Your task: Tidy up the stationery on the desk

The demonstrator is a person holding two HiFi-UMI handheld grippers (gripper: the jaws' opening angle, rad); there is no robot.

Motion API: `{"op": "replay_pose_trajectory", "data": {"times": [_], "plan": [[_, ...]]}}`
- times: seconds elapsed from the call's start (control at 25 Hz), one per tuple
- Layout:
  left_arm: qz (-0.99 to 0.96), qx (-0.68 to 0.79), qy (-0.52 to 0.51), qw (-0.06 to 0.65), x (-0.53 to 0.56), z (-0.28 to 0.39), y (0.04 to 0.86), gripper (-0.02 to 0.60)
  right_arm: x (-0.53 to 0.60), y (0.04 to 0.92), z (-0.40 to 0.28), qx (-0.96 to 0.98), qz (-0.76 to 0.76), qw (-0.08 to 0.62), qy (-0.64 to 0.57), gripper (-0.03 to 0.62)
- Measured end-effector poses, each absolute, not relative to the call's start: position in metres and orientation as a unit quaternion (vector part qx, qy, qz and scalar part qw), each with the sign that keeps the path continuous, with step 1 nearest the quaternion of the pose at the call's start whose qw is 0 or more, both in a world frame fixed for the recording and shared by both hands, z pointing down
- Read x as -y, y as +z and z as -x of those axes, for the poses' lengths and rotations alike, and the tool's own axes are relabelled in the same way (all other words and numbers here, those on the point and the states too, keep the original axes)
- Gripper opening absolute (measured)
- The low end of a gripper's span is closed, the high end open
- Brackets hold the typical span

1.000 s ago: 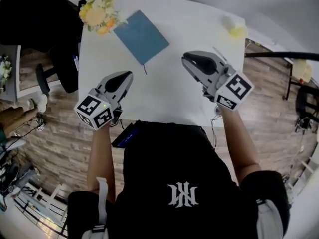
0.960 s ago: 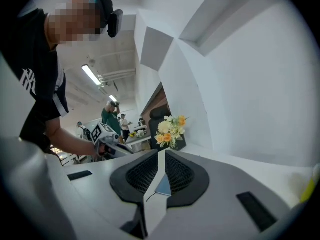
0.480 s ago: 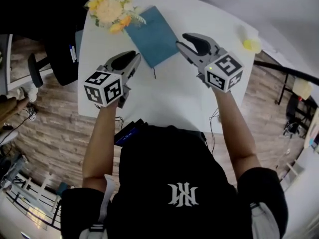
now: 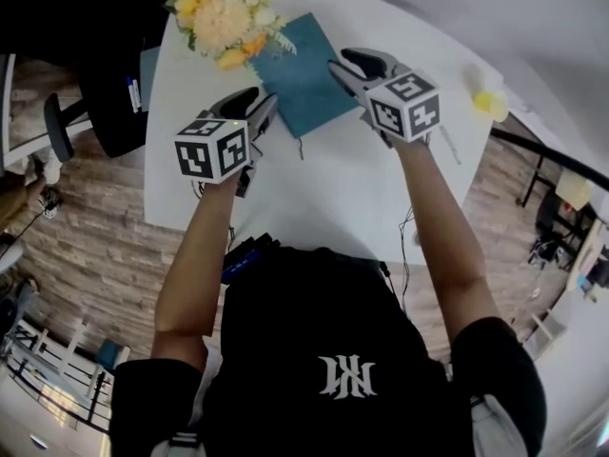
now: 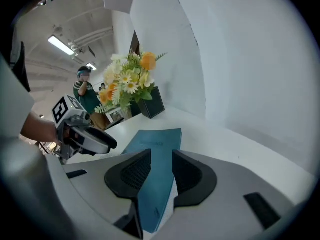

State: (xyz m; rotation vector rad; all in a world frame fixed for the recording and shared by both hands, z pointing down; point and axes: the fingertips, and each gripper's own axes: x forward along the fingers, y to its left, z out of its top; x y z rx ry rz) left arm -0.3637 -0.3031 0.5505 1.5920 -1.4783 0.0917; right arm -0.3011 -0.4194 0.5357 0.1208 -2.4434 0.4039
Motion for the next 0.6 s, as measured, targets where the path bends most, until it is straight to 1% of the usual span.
{"op": "replay_pose_trajectory", "data": {"times": [0.12, 0.6], "plan": [[-0.635, 0.617, 0.056, 0.462, 0.307, 0.37, 0.558, 0.167, 0.428, 0.55, 0.307, 0.926, -0.054, 0.346, 0.14, 0.138], [-0.619, 0.626, 0.071, 0.47, 0.318, 0.37, 0.569, 0.181, 0.435, 0.581, 0.318, 0.909, -0.068, 0.385, 0.148, 0.138]]}}
